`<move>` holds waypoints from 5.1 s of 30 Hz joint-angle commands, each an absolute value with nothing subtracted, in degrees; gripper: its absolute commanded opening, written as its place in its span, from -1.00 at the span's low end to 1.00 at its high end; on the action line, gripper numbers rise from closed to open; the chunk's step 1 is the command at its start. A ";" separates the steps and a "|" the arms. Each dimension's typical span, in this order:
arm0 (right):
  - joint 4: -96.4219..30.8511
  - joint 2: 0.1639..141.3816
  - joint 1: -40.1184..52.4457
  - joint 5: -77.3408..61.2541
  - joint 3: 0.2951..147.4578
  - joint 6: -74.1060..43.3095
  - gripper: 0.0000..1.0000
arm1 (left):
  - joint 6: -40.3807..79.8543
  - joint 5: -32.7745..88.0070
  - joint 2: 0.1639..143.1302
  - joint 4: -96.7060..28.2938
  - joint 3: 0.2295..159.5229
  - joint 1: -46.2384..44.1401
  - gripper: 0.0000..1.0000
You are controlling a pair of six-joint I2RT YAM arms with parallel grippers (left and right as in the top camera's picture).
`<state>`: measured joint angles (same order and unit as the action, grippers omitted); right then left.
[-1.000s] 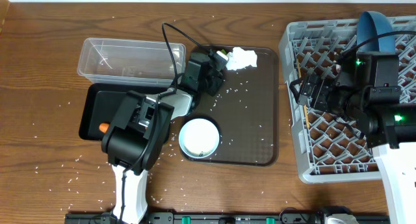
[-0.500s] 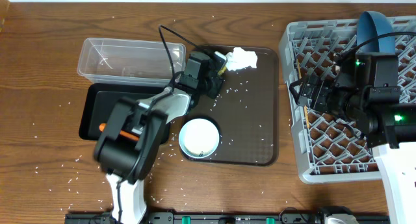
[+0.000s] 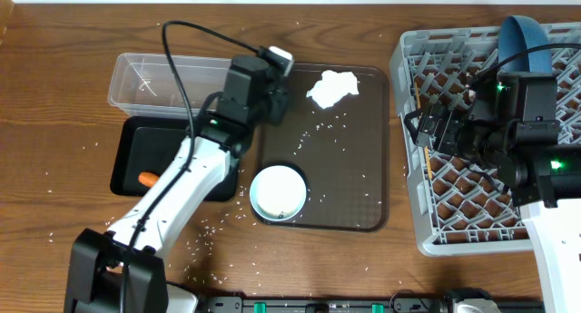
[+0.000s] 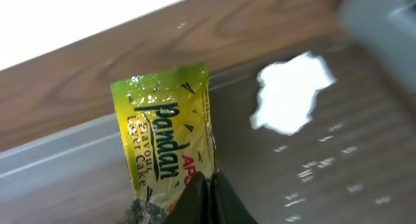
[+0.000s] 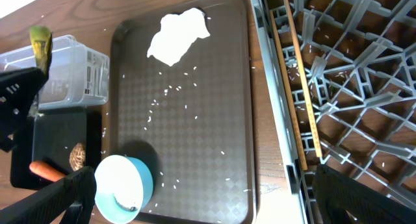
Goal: Sort waste into correct bins and load items into the dishwasher rack
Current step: 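Carry the wrapper to the clear plastic bin and release it, then move the left gripper to the white tissue and grasp it, then carry the tissue to the clear plastic bin and release it, then grasp the rim of the light-blue rice bowl with the left gripper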
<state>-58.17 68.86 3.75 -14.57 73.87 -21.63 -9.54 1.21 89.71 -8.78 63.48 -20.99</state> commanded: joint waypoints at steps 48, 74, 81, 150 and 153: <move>-59.13 68.75 2.33 -14.81 74.13 -20.49 0.98 | -17.41 16.38 123.52 35.14 63.90 -25.23 -0.04; -59.61 68.75 2.33 -14.83 74.13 -20.51 0.98 | -8.01 16.67 99.88 7.97 63.90 -24.49 -0.88; -58.89 68.75 2.33 -14.83 74.13 -20.51 0.99 | -7.99 5.37 83.64 -15.27 63.90 -18.68 -0.87; -60.42 68.75 1.50 -9.17 74.13 -19.66 0.99 | 21.30 9.23 101.49 -34.94 59.83 -41.76 -0.59; -59.72 68.75 1.26 -8.73 74.13 -19.66 0.98 | 21.30 8.86 101.49 -34.79 59.86 -41.76 -0.88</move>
<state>-60.18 68.86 1.80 -9.85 73.87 -20.14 20.32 10.55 101.10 -35.07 60.36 -41.78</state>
